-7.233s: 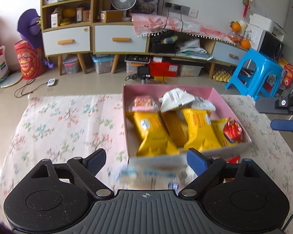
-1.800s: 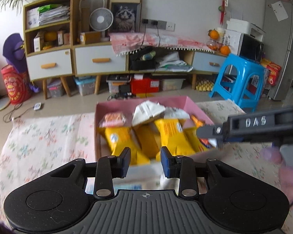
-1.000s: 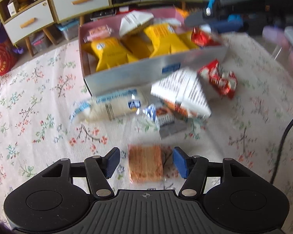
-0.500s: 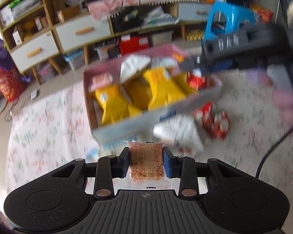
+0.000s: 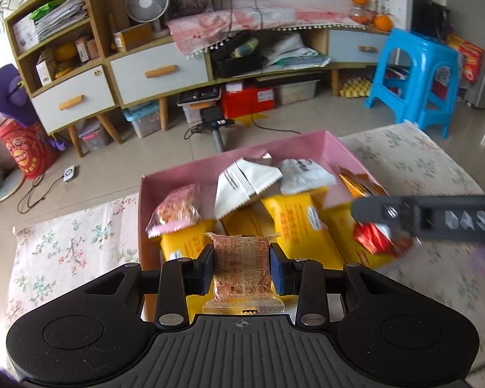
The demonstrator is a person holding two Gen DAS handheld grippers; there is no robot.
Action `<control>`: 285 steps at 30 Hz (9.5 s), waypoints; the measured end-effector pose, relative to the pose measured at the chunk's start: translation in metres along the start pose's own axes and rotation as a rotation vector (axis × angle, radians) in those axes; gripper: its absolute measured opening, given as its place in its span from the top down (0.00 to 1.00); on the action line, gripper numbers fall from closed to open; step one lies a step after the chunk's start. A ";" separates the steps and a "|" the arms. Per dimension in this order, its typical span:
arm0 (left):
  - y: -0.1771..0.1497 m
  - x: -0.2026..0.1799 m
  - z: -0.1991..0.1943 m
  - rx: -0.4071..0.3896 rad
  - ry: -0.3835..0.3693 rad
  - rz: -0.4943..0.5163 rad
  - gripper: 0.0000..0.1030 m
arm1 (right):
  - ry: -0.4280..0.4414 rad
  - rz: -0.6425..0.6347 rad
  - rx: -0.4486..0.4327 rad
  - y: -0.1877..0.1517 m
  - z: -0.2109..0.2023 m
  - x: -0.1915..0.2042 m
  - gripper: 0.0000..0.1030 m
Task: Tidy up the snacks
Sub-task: 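Lower the wafer stack and bar pack into the box and open both grippers, then withdraw both grippers from the box back over the remaining snacks, then grasp the blue truffle chocolate pack with left gripper while right grasps red wrapper pack, then carry the chocolate pack and red pack into the box and open both grippers, then withdraw both grippers from the box back over the remaining snacks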
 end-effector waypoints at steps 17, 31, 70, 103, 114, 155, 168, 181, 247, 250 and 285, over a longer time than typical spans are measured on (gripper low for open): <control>-0.007 0.012 0.000 -0.016 0.049 -0.087 0.33 | -0.005 0.002 -0.024 0.007 -0.008 -0.001 0.35; -0.043 0.012 -0.050 -0.016 0.005 -0.101 0.16 | -0.013 -0.064 -0.019 -0.007 -0.039 0.018 0.21; -0.166 -0.026 -0.054 -0.093 -0.075 -0.075 0.06 | -0.160 -0.576 0.070 -0.140 -0.055 -0.002 0.09; -0.156 -0.014 -0.052 -0.092 -0.105 -0.217 0.75 | -0.133 -0.606 0.067 -0.107 -0.017 0.009 0.64; -0.156 -0.012 -0.056 -0.099 -0.118 -0.216 0.79 | -0.096 -0.668 0.085 -0.116 -0.023 0.023 0.80; -0.157 -0.004 -0.058 -0.063 -0.113 -0.209 0.79 | -0.119 -0.634 0.093 -0.098 -0.001 0.024 0.72; -0.139 0.007 -0.081 -0.128 -0.129 -0.230 0.79 | -0.098 -0.604 0.048 -0.089 -0.036 0.027 0.73; -0.086 0.022 -0.084 -0.243 -0.095 -0.252 0.79 | -0.088 -0.523 -0.058 -0.047 -0.046 0.037 0.72; -0.072 0.058 -0.086 -0.147 0.024 -0.185 0.03 | -0.206 -0.337 -0.148 -0.018 -0.057 0.047 0.09; -0.083 0.059 -0.090 -0.121 0.023 -0.193 0.03 | -0.211 -0.333 -0.141 -0.028 -0.061 0.049 0.09; -0.140 0.079 -0.051 -0.034 0.024 -0.091 0.02 | -0.145 -0.443 0.040 -0.100 0.003 0.086 0.08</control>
Point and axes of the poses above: each gripper's, at about its wrist camera, not at the fingertips, and z roughly the way its jaws point, x to its left, y to its top, the point moved 5 cm from there along z, roughly the way its jaws point, and after that the axes turned 1 degree about y, right-handed, at the moved point
